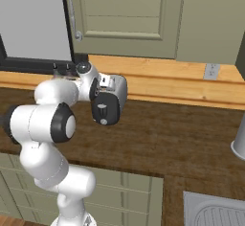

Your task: Start the toaster. Once the lever pops up, take the bread to the plate on the dining counter.

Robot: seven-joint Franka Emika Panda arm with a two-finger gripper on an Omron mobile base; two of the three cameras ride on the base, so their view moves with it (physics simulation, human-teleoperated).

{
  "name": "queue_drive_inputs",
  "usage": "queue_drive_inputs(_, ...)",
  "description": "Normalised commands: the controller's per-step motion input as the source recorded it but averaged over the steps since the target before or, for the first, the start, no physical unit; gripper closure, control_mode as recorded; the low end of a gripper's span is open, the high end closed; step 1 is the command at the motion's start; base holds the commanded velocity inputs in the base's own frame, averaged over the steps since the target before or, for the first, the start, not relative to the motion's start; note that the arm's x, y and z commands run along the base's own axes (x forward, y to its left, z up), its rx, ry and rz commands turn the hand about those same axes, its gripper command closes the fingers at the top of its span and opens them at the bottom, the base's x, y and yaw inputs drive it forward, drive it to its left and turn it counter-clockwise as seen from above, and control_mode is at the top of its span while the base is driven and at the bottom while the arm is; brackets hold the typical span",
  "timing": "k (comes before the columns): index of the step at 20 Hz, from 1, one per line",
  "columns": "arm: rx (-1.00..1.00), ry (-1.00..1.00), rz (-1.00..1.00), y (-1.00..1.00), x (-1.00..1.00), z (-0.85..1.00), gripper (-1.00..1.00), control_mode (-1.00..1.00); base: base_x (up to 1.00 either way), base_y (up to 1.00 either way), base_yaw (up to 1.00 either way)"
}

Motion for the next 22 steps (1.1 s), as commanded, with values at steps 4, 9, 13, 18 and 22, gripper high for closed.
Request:
queue_drive_inputs(4, 0.0, 0.0, 0.0, 0.0, 0.24, -0.15, -1.0, -1.0, 0.0, 0.0, 0.0)
queue_drive_inputs(9, 0.0, 0.0, 0.0, 0.0, 0.28, -0.15, -1.0, -1.0, 0.0, 0.0, 0.0)
queue_drive_inputs(13, 0.0, 0.0, 0.0, 0.02, 0.31, -0.15, -1.0, -1.0, 0.0, 0.0, 0.0)
queue_drive_inputs(18, 0.0, -0.01, 0.0, 0.0, 0.3, -0.15, -1.0, -1.0, 0.0, 0.0, 0.0)
queue_drive_inputs(22, -0.01, 0.0, 0.0, 0.0, 0.26, -0.22, -1.0, -1.0, 0.0, 0.0, 0.0)
